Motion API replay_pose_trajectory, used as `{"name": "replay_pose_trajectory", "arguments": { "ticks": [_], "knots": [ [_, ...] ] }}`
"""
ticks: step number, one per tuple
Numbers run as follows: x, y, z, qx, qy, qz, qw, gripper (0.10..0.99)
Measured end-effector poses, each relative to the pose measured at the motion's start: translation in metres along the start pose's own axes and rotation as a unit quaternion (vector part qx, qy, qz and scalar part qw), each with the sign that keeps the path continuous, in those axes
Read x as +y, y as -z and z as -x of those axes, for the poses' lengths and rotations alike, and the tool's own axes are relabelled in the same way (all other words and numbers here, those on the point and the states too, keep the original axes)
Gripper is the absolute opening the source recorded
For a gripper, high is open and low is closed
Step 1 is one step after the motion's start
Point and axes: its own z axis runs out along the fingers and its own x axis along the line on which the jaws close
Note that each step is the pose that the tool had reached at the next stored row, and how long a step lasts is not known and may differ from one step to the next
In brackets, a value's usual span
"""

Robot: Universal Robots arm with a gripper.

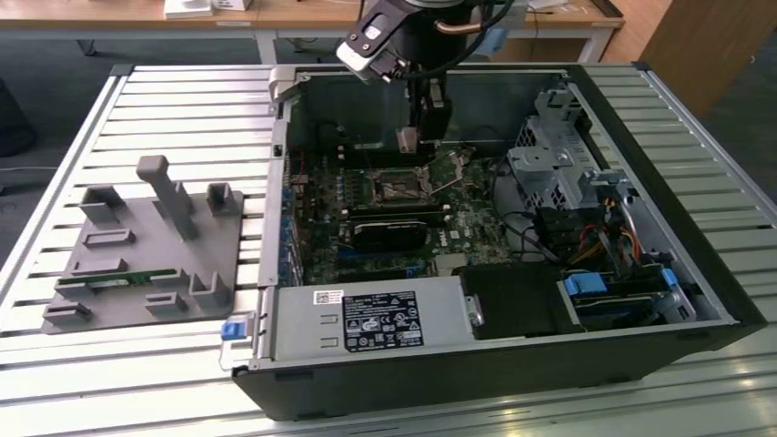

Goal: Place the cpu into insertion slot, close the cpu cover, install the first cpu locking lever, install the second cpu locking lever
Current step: 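Place the cpu into insertion slot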

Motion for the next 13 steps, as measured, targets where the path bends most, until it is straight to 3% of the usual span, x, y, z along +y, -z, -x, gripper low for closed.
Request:
{"name": "replay_pose_trajectory", "arguments": {
  "ticks": [1,4,5,13],
  "knots": [
    [0.0000,-0.0009,-0.0001,0.0021,0.000,0.0000,1.0000,0.537],
    [-0.0001,-0.0026,-0.0002,0.0182,-0.001,-0.0003,0.9998,0.537],
    [-0.0002,-0.0043,-0.0003,0.0197,-0.001,-0.0001,0.9998,0.537],
    [-0.0009,-0.0181,-0.0023,0.0196,-0.001,-0.0002,0.9998,0.537]
  ]
}}
